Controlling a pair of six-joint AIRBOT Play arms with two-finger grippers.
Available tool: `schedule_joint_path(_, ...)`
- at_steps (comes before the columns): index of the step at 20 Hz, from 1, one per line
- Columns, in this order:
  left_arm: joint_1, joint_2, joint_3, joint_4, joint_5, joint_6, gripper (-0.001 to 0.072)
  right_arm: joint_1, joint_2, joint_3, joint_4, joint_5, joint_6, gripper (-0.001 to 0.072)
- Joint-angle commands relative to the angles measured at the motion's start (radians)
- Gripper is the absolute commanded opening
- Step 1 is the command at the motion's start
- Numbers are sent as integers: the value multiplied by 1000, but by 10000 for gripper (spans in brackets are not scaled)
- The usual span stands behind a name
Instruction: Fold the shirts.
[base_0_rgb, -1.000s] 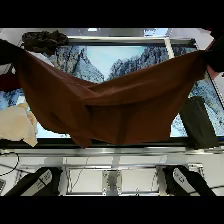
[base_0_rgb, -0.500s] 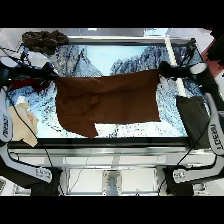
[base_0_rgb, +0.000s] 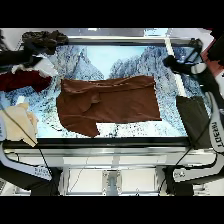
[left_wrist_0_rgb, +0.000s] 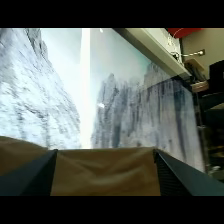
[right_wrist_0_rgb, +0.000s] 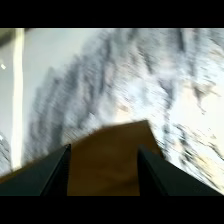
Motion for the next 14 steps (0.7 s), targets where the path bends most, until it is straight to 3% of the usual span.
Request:
schedule_joint_path(1, 137, 151, -8, 258, -217, 37, 693, -153, 79, 7, -141, 398, 2, 475)
schedule_joint_path(4, 217, 353, -257, 363, -220, 60, 693, -234, 125, -9, -169, 560, 2, 475)
schedule_joint_path(8, 257, 634, -866, 344, -90, 76, 693, -226, 141, -10, -172, 630, -17, 475)
schedule_joint_path(11, 254, 690, -1206, 240, -70, 105, 693, -194, 141, -10, -162, 624, -30, 475)
schedule_joint_path(14, 254, 689, -1386, 220, 82, 84, 693, -170, 141, -9, -103, 629, -88, 476)
